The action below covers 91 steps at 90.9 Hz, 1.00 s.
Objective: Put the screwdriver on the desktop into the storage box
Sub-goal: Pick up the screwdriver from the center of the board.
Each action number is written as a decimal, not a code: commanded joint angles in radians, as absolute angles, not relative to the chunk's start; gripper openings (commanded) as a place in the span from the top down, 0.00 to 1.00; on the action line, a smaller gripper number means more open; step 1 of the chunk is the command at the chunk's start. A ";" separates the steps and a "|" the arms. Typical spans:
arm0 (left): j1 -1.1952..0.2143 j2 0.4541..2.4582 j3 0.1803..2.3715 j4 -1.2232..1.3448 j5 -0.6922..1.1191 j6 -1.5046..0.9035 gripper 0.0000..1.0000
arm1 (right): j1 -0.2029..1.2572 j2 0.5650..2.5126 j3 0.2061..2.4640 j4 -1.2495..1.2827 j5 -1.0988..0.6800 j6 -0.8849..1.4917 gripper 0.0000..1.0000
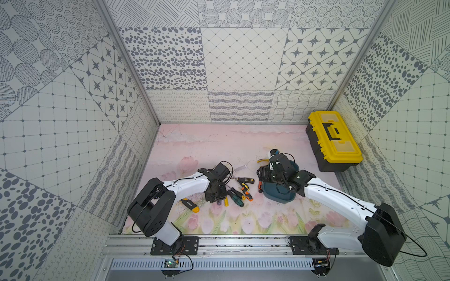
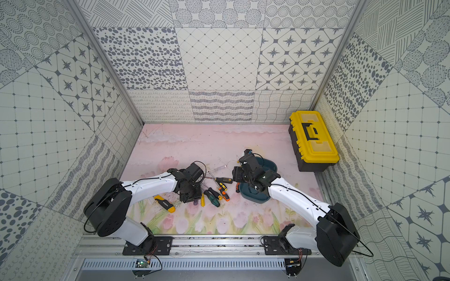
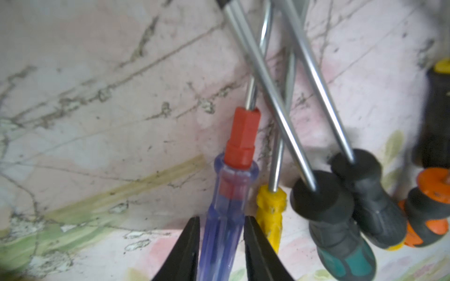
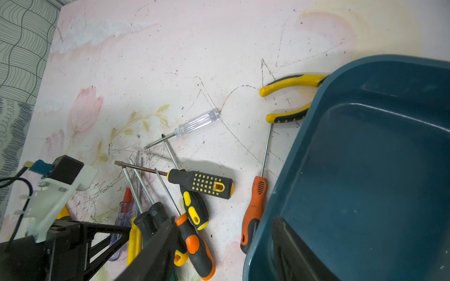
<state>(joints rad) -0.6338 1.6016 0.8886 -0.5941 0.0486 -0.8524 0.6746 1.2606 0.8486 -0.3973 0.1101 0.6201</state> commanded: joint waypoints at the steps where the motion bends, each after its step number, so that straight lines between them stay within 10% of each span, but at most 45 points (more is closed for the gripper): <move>1: -0.636 1.654 0.940 -0.658 -0.029 -0.787 0.66 | 0.680 1.260 0.853 -0.356 0.130 0.629 0.34; 91: -0.646 1.347 0.871 -0.892 -0.287 -0.836 0.95 | 0.656 1.286 0.885 -0.403 0.211 0.738 0.37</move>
<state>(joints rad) -0.6243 1.4414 0.8627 -0.8043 -0.1970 -0.8265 0.6727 1.3151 0.8589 -0.3714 0.1368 0.6647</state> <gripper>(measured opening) 0.222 0.634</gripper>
